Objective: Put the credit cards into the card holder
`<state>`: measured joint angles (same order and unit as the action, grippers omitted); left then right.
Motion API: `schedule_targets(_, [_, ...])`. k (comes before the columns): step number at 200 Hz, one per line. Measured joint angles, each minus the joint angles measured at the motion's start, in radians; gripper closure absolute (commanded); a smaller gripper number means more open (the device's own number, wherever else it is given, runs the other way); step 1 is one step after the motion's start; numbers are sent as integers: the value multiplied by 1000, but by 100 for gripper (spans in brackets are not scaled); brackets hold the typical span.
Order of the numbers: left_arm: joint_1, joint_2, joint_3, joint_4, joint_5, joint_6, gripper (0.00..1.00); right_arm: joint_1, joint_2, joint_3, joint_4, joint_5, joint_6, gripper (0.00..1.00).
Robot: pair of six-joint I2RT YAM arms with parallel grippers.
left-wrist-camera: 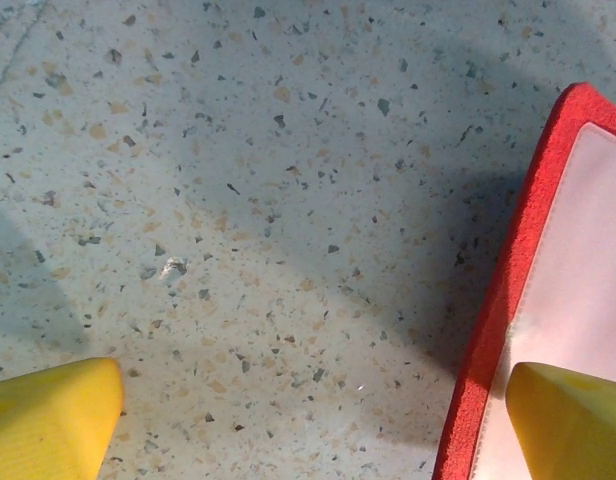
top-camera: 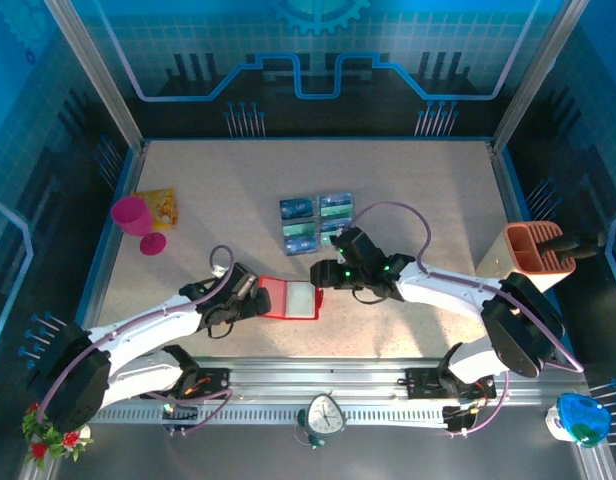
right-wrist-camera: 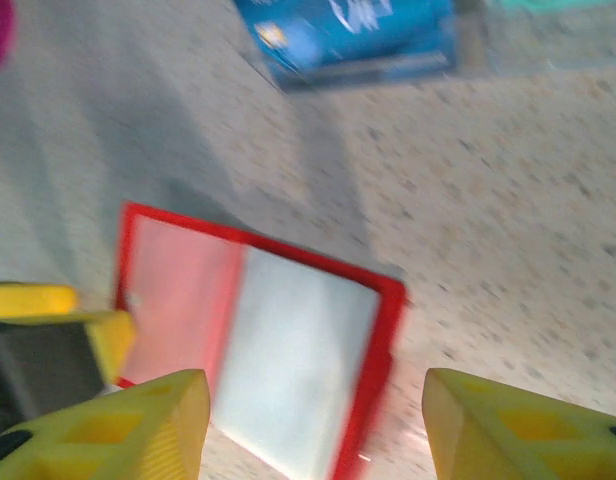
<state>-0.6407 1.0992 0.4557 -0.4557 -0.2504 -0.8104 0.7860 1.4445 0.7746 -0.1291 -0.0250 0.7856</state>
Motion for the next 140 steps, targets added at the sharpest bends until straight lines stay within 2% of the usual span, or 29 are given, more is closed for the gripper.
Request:
schedule_targets(18, [0,10,2,9,0,0,1,0,24,-22,-18,8,-9,44])
schedule_targets(32, [0,18,7,15,0,0,1,0,56,-23,-19,7,-12,51])
schedule_targets(64, [0,32,15,30,0,1,1,0,101,-24,-6,8,-21,85])
schedule_targets(73, [0,38,15,35,0,3,1,0,101,-25,-4,9,-19,90])
schedule_targets(111, [0,89,33,55,0,8,1,-19,99,-38,14,18,-20,96])
schedule_targets(134, [0,121,47,53,-7,16,1,-44,83,-63,16,22,-20,96])
schedule_targets(140, [-1,128,50,52,-8,17,1,-49,77,-69,16,23,-20,92])
